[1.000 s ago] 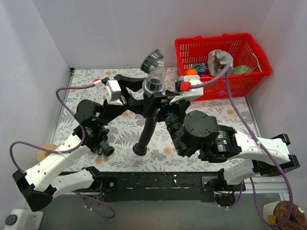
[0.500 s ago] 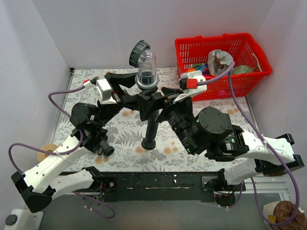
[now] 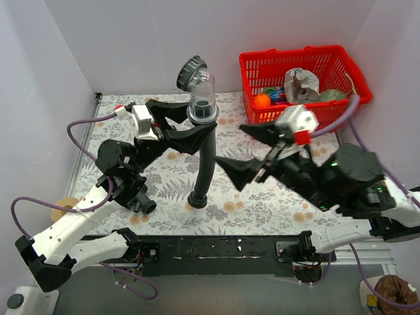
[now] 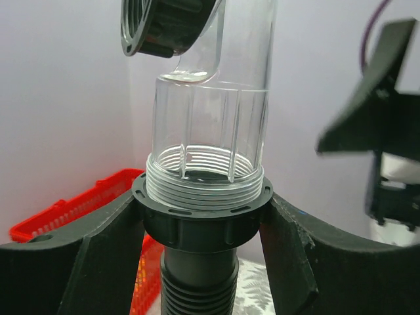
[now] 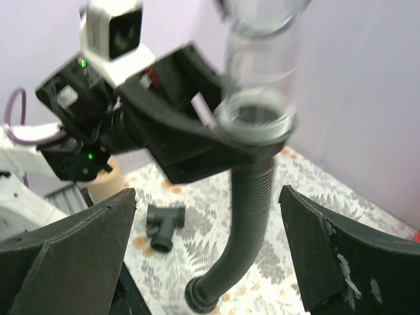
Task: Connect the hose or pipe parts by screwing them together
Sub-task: Install the adaptor on the pipeline.
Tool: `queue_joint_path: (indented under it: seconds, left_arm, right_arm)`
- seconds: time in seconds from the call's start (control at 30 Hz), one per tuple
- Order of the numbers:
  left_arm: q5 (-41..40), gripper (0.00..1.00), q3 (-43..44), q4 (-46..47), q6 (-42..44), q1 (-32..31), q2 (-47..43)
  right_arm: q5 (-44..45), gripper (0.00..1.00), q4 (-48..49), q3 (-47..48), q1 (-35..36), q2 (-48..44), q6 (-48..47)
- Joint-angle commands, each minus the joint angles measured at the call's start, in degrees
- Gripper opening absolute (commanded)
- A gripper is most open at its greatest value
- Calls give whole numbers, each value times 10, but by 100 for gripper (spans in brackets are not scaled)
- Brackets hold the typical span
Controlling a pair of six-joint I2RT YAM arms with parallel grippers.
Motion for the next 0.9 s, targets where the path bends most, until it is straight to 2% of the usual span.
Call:
queue_joint_path:
  seconds: [0.0,0.17,0.33,0.47,0.63,0.87]
  left_arm:
    - [119,0,21,2,-50,1,-23]
    - [239,0,29,-1,-96,3,-15]
    - [323,0,42,12,-146,5,-2]
    - [341,0,58,10,-168,5,5]
    - [347,0,69,13,-187,6,11]
    - [390,0,84,9,-223,6,15]
  right_arm:
    - [0,98,42,30,2,-47,-74]
    - [-12,98,21,79,2,-16,-111]
    - [-30,98,-8,121,1,9,-122]
    - [-84,98,-13,101,2,-17,-100]
    - [-98,98,-27,85,2,-22,-84]
    - [-133,98,14,62,2,-26,-101]
